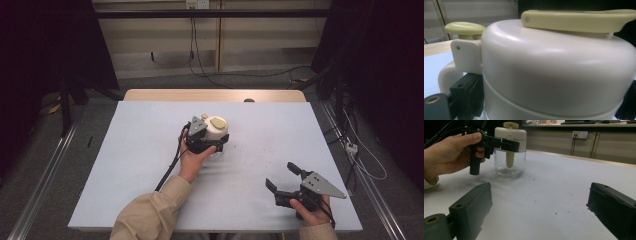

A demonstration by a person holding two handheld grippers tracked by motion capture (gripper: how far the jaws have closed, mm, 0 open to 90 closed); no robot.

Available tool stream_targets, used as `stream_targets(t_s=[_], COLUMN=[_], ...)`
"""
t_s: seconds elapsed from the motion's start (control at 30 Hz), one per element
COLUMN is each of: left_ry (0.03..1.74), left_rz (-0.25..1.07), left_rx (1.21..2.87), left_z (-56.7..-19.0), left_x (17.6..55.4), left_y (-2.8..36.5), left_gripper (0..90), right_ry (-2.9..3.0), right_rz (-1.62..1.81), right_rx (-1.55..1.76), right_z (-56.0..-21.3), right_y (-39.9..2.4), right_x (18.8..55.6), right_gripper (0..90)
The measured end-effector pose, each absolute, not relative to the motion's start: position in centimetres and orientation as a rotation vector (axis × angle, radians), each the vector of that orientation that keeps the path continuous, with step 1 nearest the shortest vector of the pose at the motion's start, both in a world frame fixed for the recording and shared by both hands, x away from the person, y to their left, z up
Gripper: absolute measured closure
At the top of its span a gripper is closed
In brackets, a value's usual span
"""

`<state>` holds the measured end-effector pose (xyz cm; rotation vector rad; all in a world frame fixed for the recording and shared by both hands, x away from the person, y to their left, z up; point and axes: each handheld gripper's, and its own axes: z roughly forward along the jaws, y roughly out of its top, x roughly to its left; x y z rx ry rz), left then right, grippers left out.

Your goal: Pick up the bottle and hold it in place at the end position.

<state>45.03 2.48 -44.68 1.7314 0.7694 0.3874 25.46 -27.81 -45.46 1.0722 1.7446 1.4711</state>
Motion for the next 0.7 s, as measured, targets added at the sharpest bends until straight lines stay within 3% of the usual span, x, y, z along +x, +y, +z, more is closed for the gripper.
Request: stream_targets(t_s=[0.7], left_ry=[0.74], left_rz=[0.393], left_rx=[1.737], left_z=[-45.06], left_x=[44.88], left_y=[1.58], left_gripper=[6.3], right_ry=[1.743], right_rz=[1.462], right_rx=[1.074], right_z=[-45.47], right_y=[-27.99], right_x=[25.27], right_gripper=[5.1])
